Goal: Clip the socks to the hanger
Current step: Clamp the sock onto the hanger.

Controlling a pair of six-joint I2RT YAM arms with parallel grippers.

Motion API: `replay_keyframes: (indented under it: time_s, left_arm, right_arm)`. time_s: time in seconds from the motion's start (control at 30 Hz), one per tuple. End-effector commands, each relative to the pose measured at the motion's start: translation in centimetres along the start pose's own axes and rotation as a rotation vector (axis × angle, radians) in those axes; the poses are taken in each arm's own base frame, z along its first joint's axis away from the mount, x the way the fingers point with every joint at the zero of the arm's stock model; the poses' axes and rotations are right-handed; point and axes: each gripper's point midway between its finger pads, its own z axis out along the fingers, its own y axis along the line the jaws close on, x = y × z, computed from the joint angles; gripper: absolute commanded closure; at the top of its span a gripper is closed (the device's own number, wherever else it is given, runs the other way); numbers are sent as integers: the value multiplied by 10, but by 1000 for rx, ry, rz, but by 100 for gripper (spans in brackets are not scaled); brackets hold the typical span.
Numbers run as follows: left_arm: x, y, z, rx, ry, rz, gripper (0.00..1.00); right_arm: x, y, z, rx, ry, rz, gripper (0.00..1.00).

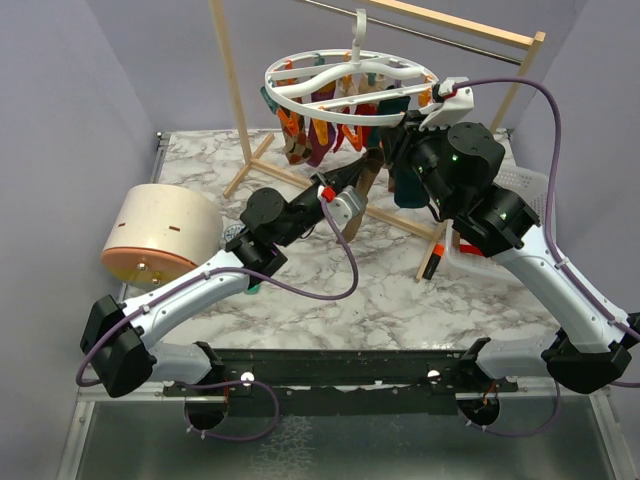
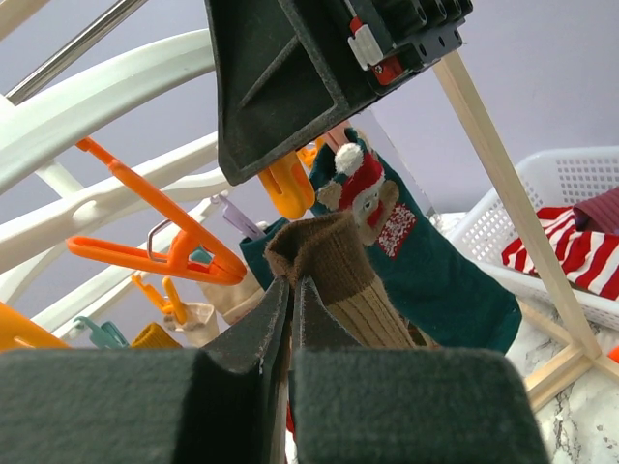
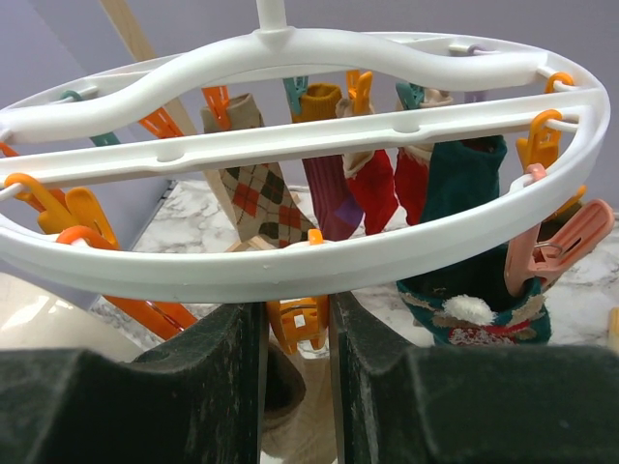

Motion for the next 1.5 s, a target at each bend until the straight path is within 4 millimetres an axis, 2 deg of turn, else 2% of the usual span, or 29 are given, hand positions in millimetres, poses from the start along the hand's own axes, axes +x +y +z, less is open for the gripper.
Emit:
replay_keyframes:
  time_s: [0.0, 0.47, 0.77, 1.13, 1.47]
  left_arm:
    - [-15, 6, 7, -5, -41, -2, 100]
    - [-17, 12, 11, -25, -40, 11, 100]
    - [2, 2, 5, -13, 11, 15, 100]
    - [14, -4, 6, -2, 41, 20, 100]
    - [8, 3, 9, -20, 32, 29, 100]
  right_arm:
    - [-7, 5, -8, -34, -8, 13, 94]
    - [-3, 5, -8, -37, -3, 18, 94]
    - [-7, 5, -9, -37, -12, 16, 94]
    - [-7, 5, -9, -40, -13, 17, 94]
    - [-2, 5, -9, -43, -3, 16, 94]
